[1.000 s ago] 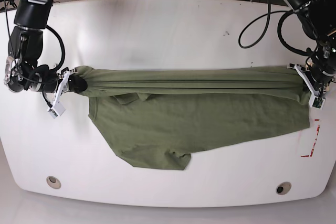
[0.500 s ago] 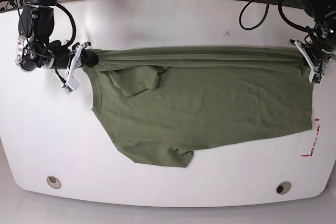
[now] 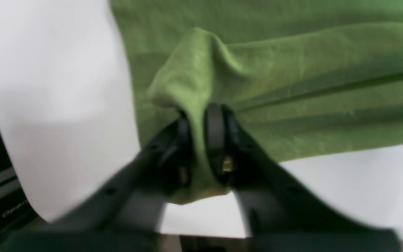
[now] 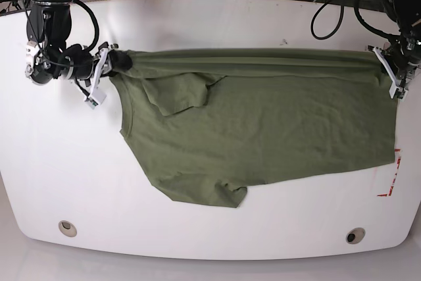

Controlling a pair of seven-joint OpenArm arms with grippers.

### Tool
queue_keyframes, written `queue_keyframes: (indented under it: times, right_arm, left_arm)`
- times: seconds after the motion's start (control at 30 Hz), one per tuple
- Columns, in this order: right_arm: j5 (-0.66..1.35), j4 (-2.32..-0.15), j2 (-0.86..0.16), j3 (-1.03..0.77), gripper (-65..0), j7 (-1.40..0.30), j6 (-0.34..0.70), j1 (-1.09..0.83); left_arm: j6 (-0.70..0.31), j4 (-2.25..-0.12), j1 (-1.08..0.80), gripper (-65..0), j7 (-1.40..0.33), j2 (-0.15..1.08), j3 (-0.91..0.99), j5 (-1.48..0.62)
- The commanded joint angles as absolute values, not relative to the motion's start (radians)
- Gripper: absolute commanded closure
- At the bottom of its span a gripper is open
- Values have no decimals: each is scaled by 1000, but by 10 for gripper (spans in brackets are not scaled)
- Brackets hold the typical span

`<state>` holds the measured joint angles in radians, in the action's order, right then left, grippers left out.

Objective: Fold the T-shirt properly
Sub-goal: 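Pull both grippers back to lay the shirt flat, then release the edge and grasp the folded-over flap with the right gripper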

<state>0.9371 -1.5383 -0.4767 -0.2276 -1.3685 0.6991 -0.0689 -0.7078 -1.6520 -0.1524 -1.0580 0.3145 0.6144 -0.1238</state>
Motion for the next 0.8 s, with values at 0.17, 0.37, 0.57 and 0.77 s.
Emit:
queue_keyframes:
  times: [0.17,0.37,0.57,0.77]
  right_arm:
    - [940,-1586,-501,-242,-465,-1363,698,-82]
    - [941,-1722,-519,-237,-466,-1363,698,-88]
    - [940,-1827,-512,-236,-466,-1360,698,-90]
    - [883,-1805,-417,-223,-466,-1357,698,-38]
  left_arm:
    - [-698,-1649,-140,-529,-1050,357,621,-113]
    - [-698,-1662,-119,-535,-1050,357,622,-116]
    - [-698,-1767,-90,-535,-1050,354,670,-117]
    - [-698,-1796,-58,-535,-1050,354,677,-116]
